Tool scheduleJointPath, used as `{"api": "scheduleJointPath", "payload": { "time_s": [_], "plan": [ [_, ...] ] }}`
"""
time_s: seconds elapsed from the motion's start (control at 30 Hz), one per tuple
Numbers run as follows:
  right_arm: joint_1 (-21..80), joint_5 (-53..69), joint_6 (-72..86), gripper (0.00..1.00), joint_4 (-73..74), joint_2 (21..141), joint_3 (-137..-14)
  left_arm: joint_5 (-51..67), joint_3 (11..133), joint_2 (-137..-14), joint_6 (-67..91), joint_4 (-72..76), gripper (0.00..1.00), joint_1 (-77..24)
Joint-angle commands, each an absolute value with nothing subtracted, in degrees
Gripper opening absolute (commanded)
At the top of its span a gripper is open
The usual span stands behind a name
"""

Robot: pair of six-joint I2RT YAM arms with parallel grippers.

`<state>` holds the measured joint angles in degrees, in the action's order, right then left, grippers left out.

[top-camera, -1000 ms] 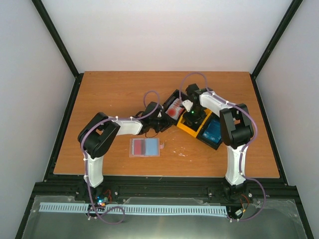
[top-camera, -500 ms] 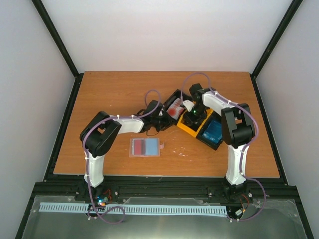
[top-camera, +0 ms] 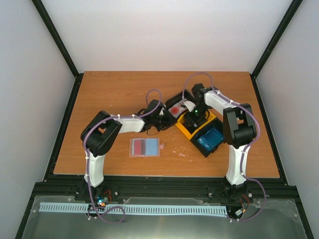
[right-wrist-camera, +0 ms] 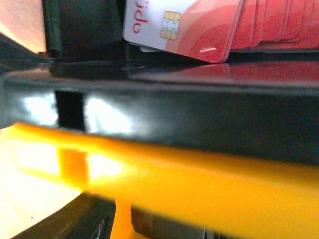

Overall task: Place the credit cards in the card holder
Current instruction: Pick up the credit card from the storage box.

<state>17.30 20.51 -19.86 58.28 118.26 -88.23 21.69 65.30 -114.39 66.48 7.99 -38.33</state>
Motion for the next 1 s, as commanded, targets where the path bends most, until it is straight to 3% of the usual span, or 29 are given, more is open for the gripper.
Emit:
{"api": "scheduleJointPath", "payload": {
  "time_s": [0.0,0.4,0.8,0.97],
  "plan": [
    [18.3,29.9,-19.9,0.49,62.8,114.7,-87.0,21.0,67.4,-116.7,65.5,8.2,0.24,-39.0],
    [18.1,32.9,-19.9,0.44,62.2,112.3,-84.8,21.4,66.1,-116.2,66.3,9.1,0.23,-39.0],
    [18.1,31.9,-18.2,0.45,62.0,113.4,-83.9,21.2,65.7,-115.7,65.7,8.7,0.23,-39.0],
    [18.5,28.8,-17.2,0.4,60.6,113.3,-83.7,21.0,65.8,-115.4,65.4,8.3,0.23,-39.0]
  ]
}}
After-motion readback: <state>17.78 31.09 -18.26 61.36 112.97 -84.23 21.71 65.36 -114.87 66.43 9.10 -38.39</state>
